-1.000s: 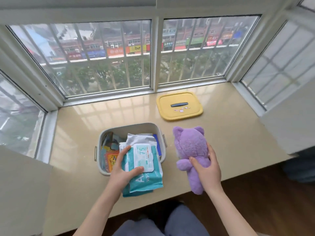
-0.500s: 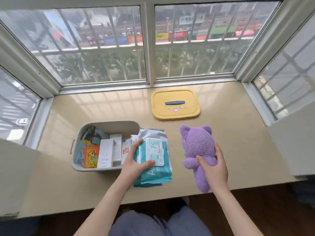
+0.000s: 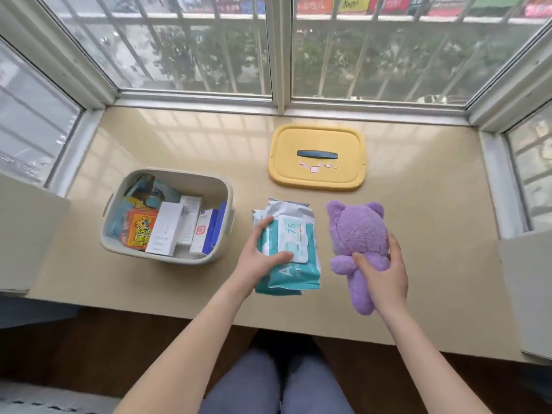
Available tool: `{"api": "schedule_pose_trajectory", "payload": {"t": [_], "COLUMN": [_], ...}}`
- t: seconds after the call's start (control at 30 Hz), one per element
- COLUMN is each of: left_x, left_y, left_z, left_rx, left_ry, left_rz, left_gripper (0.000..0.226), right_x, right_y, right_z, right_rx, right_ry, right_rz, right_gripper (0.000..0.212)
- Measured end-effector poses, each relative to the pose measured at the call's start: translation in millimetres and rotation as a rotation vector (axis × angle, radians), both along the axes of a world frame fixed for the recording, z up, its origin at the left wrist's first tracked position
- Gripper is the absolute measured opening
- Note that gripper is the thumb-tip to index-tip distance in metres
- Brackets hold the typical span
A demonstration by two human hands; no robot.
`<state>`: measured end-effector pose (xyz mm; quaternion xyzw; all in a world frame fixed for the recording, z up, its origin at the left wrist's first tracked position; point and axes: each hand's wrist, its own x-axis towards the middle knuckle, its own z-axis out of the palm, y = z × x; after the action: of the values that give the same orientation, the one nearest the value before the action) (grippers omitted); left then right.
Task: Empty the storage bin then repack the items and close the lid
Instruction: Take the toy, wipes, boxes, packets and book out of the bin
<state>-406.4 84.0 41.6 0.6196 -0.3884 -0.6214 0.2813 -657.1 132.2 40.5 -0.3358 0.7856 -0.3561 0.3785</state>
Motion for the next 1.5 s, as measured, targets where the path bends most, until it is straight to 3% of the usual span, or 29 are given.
{"api": "schedule_pose_trajectory", "payload": {"t": [0.57,0.83,0.97,1.07,1.27,1.5], "left_x": [-41.8,-36.4,-27.3,-26.3,-40.6,-26.1], "left_y": [-96.3,-100.0,-96.5,-91.1,-83.9,-83.5], "left_z": [-178.4,-194.5,-191.1,-188.8,-195.6,-197.6], "left_rx": [0.083,0.07,0.067,0.021,-0.083,-0.068], "left_ry": [0.048,0.049,-0.074,-0.188,-0.309,-0.282], "left_rz": [-0.086,-0.099,-0.08,-0.105,-0.064,-0.018], "left_gripper": [0.089,0.087,0.084,0.081,0.083,0.078], "right_x": [-35.1,-29.6,-24.2,-23.9,-27.0,-22.1], "right_y": [-65.3,-69.9,-76.5,-75.7,-78.4,-87.8], "right_z": [-181.0,-206.6,-202.8,-198.2,-203.4,-206.0], "right_rx": [0.098,0.033,0.194,0.117,-0.018,-0.053], "right_ry": [0.24,0.306,0.527,0.636,0.531,0.5], "right_rz": [-0.127,-0.146,-0.135,-0.062,0.004,0.015], "right_gripper": [0.084,0.088,0.092,0.09,0.086,0.084]}}
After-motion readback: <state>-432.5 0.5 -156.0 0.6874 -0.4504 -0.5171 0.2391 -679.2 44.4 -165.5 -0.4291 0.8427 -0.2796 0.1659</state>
